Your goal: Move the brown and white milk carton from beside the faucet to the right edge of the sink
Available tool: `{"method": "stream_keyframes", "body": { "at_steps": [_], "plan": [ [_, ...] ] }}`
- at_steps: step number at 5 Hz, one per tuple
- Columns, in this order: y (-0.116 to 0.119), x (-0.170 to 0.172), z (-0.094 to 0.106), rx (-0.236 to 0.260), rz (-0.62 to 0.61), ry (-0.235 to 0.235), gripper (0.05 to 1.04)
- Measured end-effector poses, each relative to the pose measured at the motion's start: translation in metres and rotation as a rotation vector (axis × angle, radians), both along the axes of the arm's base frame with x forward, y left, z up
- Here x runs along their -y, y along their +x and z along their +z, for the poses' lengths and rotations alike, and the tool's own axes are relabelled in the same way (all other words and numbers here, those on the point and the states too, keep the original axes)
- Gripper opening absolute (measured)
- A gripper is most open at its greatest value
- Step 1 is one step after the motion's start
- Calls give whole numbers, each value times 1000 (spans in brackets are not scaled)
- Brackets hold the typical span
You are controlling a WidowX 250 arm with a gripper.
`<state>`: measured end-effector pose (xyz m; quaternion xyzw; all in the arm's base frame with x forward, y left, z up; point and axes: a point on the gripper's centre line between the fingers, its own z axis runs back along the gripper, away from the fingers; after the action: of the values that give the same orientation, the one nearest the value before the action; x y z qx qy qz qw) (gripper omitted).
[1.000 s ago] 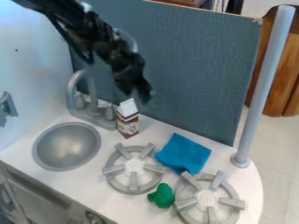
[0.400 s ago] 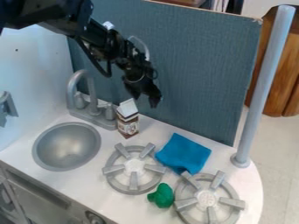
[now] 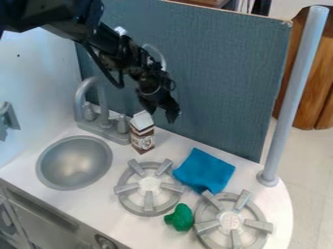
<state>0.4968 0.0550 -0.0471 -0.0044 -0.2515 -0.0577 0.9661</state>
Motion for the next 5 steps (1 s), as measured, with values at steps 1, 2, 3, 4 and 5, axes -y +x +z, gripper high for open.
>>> {"method": "stream_keyframes", "body": {
  "at_steps": [1,2,3,4,5],
  "plan": [
    [-5,-3,2,-2,-7,-13,1001],
    [-7,-18,3,3,-13,-13,1001],
    [-11,-20,-2,-6,-11,-12,1001],
    [-13,-21,-1,3,-10,-28,1001],
    [-11,-28,21,53,-4,-42,1001]
  ]
}}
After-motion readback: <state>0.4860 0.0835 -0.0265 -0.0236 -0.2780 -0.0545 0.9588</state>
